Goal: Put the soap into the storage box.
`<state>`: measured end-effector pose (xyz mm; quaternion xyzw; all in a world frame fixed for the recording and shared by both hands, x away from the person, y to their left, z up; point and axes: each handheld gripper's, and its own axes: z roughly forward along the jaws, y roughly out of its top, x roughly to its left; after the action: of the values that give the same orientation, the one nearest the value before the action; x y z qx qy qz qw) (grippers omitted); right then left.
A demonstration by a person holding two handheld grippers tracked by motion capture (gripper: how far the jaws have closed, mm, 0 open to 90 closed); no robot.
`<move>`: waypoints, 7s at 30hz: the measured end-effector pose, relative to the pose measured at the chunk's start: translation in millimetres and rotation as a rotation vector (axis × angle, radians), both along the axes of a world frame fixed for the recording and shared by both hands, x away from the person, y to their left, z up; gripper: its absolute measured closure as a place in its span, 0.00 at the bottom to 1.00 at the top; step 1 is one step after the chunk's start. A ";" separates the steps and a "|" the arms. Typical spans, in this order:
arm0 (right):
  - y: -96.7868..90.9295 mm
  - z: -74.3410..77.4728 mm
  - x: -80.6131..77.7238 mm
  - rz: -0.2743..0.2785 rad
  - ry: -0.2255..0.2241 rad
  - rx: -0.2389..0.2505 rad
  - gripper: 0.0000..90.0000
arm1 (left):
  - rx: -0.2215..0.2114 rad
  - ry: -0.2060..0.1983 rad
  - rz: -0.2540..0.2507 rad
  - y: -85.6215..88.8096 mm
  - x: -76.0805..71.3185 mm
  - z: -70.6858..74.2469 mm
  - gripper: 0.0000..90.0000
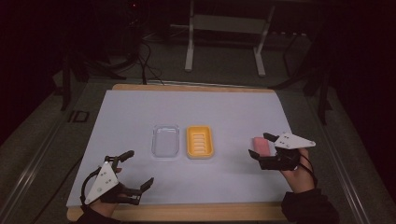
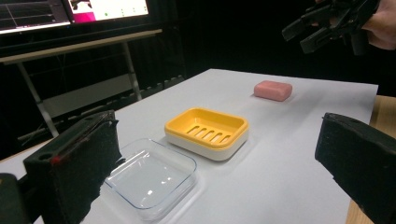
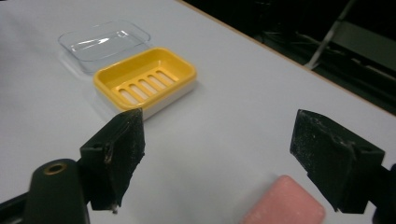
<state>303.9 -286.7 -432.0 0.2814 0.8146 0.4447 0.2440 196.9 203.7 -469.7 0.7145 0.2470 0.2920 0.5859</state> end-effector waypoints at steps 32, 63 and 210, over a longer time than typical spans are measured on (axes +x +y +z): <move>-5.0 -11.6 13.4 -0.489 0.665 -0.025 0.17 | 0.036 0.004 0.008 -2.8 0.6 -1.3 0.01; 7.1 -22.9 32.3 -0.699 1.120 -0.223 0.27 | 0.035 0.007 0.009 -3.0 1.0 -1.7 0.01; 151.8 63.4 118.1 -0.660 0.875 -0.226 0.42 | 0.048 0.012 -0.006 -3.7 1.0 -2.5 0.01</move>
<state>422.0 -134.9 -368.6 0.6520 0.7511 0.0964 0.0383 197.9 200.0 -472.3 0.7308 0.2414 0.2914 0.5681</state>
